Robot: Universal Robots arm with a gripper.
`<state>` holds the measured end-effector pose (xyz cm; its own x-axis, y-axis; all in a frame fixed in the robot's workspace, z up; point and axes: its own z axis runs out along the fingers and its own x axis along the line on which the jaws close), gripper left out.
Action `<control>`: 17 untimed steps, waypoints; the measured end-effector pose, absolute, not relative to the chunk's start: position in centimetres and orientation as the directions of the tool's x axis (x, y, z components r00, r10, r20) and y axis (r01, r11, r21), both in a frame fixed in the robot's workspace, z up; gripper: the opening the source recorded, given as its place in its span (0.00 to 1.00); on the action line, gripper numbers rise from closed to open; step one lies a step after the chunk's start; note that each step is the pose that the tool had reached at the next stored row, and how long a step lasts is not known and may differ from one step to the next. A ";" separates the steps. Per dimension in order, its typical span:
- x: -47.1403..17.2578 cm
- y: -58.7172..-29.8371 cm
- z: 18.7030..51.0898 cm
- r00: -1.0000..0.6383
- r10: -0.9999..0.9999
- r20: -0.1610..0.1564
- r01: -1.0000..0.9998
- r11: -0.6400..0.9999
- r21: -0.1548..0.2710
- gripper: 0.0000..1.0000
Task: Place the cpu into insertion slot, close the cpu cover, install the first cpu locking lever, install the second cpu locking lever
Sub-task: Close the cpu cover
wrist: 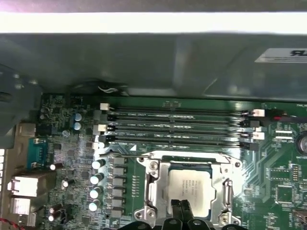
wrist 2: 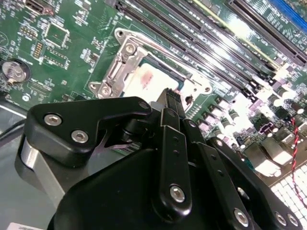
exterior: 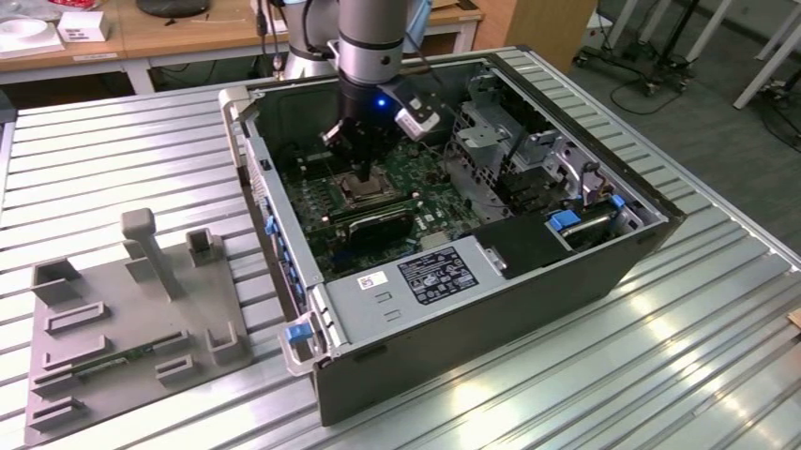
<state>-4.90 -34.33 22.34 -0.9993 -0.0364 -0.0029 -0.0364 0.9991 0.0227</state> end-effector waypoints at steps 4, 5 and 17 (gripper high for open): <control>-5.5 -34.3 22.3 -0.999 -0.036 -0.004 -0.036 0.999 0.023 0.11; -5.6 -34.3 22.2 -0.999 -0.036 -0.004 -0.036 0.999 0.023 0.11; -6.1 -34.3 21.9 -0.999 -0.036 -0.004 -0.036 0.999 0.023 0.11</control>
